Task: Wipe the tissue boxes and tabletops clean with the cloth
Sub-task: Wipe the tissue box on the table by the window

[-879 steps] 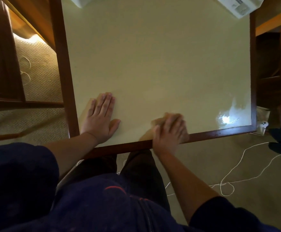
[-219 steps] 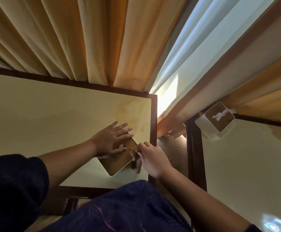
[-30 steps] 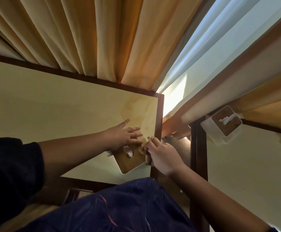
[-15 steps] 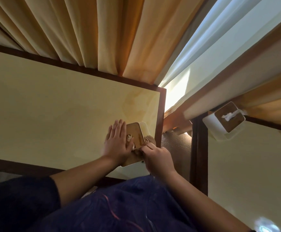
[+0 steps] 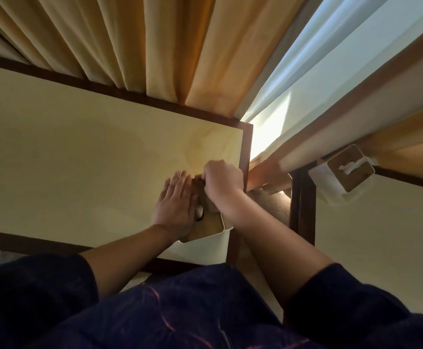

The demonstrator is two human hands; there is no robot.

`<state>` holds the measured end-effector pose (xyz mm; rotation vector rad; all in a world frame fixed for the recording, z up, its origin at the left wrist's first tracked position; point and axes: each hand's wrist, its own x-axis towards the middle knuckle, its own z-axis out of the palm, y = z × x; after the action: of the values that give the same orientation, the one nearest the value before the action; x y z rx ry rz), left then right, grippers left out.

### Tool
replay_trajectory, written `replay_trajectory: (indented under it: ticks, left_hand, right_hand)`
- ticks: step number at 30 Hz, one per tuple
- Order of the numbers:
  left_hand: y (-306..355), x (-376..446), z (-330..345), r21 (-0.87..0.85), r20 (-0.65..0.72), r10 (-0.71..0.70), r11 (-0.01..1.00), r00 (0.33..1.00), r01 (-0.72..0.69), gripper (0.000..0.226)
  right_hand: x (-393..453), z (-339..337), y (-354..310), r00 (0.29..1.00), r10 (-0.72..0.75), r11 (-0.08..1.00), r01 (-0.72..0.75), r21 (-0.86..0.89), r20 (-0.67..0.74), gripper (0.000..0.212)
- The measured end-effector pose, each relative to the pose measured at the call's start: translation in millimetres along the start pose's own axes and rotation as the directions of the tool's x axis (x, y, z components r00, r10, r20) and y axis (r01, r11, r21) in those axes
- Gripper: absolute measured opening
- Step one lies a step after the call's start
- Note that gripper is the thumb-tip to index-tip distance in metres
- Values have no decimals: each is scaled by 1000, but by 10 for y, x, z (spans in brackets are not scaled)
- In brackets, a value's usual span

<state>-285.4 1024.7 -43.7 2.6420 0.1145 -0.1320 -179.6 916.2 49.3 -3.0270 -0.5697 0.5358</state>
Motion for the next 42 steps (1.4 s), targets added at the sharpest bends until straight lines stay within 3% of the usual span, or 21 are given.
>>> replay_trajectory:
  ticks: [8,14,20,30,35,42]
  left_hand:
    - [-179,134,-5,65,7,66,996,998,-66,69]
    - [-161,117,7,65,-31,67,996,997,-64,67]
    - [-189,147,43,58,-27,82,995,996,-80,67]
    - [-170,102,-3,41,-16,74,996,997,-74,65]
    - [-183,100,5,41,-5,66,997,998,-66,68]
    - [-181,106,20,30,-14,56,998,998,-55,69]
  right_hand:
    - [-562,278,112,996,-63,988,70,139,-59,20]
    - [-1007,321,240,988,-116,991,108,78,102,10]
    - [-712,188,144,973,-49,999,46,19,227,12]
    - [120,-66,-71,999,-2,1000,2,-19,41,14]
    - [-236,195,50,996,-55,996,60,68,-73,20]
    - [-939,436,269,988,-154,987,154,44,-1,17]
